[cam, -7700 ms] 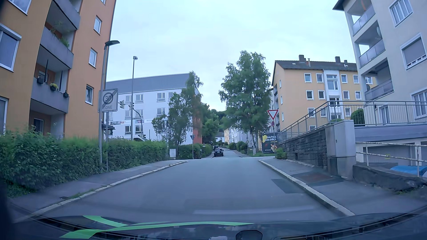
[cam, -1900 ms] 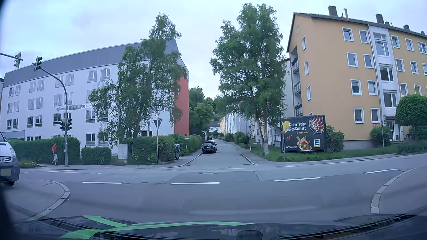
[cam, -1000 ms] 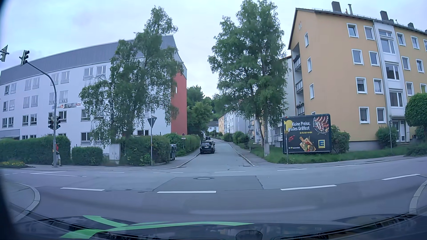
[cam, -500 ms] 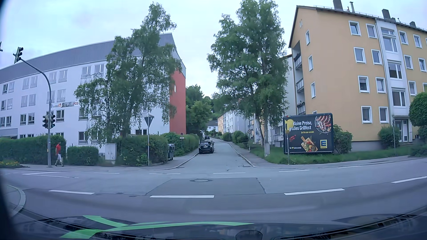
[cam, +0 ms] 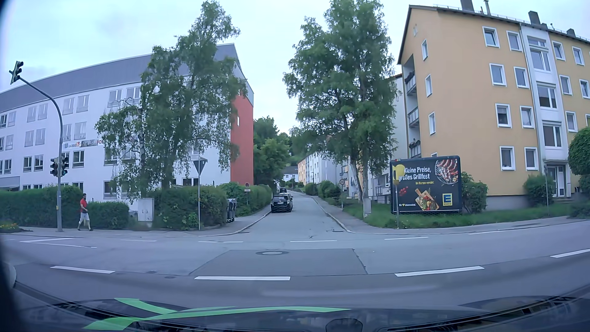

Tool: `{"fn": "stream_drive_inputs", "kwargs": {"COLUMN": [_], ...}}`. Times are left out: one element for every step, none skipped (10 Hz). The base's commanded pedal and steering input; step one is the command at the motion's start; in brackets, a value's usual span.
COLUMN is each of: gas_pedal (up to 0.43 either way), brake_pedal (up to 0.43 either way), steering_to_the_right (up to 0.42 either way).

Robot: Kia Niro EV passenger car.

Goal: Follow the waypoints while adhering to traffic rules and regulations

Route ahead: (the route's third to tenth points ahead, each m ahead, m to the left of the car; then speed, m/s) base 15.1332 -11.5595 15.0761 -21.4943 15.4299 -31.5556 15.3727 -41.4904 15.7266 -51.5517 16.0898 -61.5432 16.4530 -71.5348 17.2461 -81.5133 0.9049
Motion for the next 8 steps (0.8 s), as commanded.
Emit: {"fn": "stream_drive_inputs", "kwargs": {"gas_pedal": [0.0, 0.0, 0.0, 0.0, 0.0, 0.0, 0.0, 0.0], "brake_pedal": [0.018, 0.018, 0.018, 0.018, 0.018, 0.018, 0.018, 0.018], "steering_to_the_right": [0.174, 0.194, 0.209, 0.236, 0.267, 0.303, 0.326, 0.349]}}
